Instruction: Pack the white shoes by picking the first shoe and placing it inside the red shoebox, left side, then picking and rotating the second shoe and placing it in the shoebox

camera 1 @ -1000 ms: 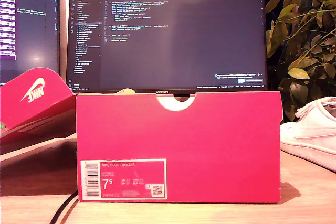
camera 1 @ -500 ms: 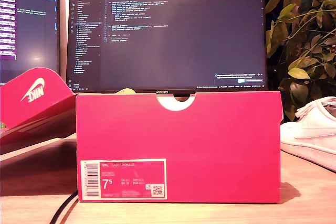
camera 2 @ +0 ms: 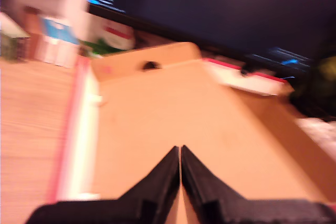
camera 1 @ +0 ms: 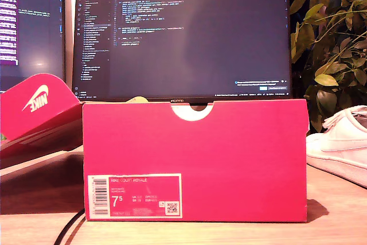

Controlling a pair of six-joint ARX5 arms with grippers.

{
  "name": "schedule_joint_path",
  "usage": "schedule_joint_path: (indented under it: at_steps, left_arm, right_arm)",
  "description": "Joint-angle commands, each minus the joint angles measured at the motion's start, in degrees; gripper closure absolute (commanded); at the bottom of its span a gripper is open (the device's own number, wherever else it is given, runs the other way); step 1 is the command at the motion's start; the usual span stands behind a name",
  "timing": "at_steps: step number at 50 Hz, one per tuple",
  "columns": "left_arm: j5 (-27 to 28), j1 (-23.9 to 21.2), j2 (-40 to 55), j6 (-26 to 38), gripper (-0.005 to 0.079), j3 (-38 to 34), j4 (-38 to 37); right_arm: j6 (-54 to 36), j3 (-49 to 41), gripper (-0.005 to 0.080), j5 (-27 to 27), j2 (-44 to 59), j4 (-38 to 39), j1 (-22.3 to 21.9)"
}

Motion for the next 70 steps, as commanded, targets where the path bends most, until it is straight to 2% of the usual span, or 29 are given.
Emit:
schedule_joint_path:
  at_steps: [1,4,8,16,19,24,27,35,45,51,56,60,70]
  left_arm:
    - [2.8,0.0,0.0,-2.5,0.0761,2.8,-0.9]
    - [5.6,0.0,0.1,-3.9,0.0761,4.7,-2.7]
    - [6.9,-0.1,1.0,-4.5,0.0761,7.5,-5.9]
    - [9.5,-1.0,5.8,-4.2,0.0761,13.2,-12.9]
    - [10.4,-1.7,8.5,-2.2,0.0761,15.1,-14.4]
    - [10.5,-3.7,13.6,-0.7,0.0761,18.3,-17.0]
    - [10.4,-5.1,16.8,-0.5,0.0761,19.8,-18.7]
    - [8.5,-11.1,24.4,2.2,0.0761,21.8,-21.8]
    - [2.0,-22.9,30.6,1.6,0.0761,21.8,-22.6]
    - [-5.6,-30.9,33.9,0.2,0.0761,21.8,-21.9]
    - [-9.8,-36.8,37.8,-1.9,0.0761,21.8,-20.5]
    - [-13.2,-41.3,41.8,-3.1,0.0761,21.8,-18.5]
    - [-26.8,-50.3,51.8,-7.3,0.0762,21.8,-13.2]
  right_arm:
    - [3.3,-0.8,0.0762,-1.1,-0.4,4.5,0.0]
    - [6.5,-0.8,0.0762,-1.9,-0.4,7.7,0.0]
    - [5.8,-0.8,0.0762,-3.2,-0.3,9.7,0.0]
    - [5.7,-0.7,0.0748,-6.5,0.7,8.3,0.0]
    - [4.5,-0.5,0.0746,-7.2,2.0,8.0,0.0]
    - [2.9,1.2,0.0731,-7.5,5.4,6.6,0.0]
    - [-1.5,3.0,0.0731,-7.5,8.3,5.4,0.0]
    - [-6.5,9.4,0.0728,-7.4,17.6,2.2,0.0]
    - [-11.5,20.3,0.0693,-7.5,32.4,-3.2,0.0]
    - [-15.4,27.3,0.0693,-7.5,40.9,-8.0,0.3]
    - [-18.1,31.9,0.0693,-7.5,46.9,-11.6,0.7]
    - [-18.3,34.3,0.0693,-7.5,50.7,-12.9,1.2]
    - [-20.8,36.3,0.0693,-7.2,54.9,-17.1,2.6]
